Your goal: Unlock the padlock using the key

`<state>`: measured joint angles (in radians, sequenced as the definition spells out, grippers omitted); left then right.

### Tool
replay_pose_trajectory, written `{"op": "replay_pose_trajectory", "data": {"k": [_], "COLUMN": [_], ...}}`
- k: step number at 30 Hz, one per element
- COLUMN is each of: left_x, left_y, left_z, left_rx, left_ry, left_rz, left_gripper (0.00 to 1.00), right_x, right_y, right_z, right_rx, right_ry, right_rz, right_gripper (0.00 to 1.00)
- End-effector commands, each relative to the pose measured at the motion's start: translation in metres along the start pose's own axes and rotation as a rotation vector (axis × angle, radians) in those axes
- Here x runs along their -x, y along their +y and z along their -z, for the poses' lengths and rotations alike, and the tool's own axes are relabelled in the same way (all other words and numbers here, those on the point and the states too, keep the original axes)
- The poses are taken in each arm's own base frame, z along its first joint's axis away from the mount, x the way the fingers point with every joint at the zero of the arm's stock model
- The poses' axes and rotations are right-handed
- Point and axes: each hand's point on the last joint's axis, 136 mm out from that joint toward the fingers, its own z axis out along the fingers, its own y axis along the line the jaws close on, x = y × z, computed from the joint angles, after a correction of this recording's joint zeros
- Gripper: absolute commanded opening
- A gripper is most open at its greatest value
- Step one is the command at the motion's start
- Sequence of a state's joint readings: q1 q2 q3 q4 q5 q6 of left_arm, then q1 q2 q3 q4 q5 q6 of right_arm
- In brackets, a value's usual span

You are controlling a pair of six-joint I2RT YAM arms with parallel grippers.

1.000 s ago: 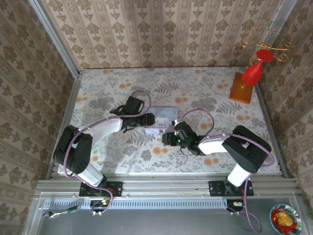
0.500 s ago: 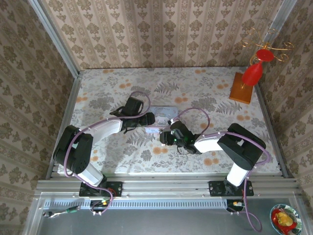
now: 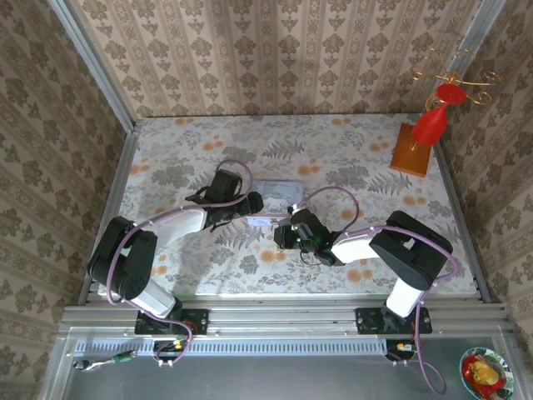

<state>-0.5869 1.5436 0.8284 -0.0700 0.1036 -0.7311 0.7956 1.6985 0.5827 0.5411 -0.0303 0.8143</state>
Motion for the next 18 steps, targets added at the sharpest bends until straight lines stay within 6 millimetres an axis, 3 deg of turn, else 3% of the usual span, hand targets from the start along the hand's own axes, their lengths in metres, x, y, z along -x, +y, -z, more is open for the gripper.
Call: {"op": "replay_pose_trajectory", "data": {"k": [1, 10, 18], "left_x": [-0.046, -0.058, -0.073], "left_y": [0.046, 0.037, 0.023], "left_z": [-0.005, 0.005, 0.003], "left_rx": [0.166, 0.172, 0.149], "left_ry": [0.095, 0.072, 0.038], "left_rz": [0.078, 0.089, 0.127], "left_gripper": [0.77, 0.77, 0.77], "right_x": [0.001, 0.025, 0.032], "right_y": [-0.009, -0.012, -0.020], "right_z": [0.008, 0.014, 0.010], "right_rx": [-0.013, 0.029, 0.069], "right_ry": [-0.033, -0.159, -0.221], "right_rz": [-0.099, -0.267, -0.401], "right_gripper": [0.10, 0.06, 0.05]}}
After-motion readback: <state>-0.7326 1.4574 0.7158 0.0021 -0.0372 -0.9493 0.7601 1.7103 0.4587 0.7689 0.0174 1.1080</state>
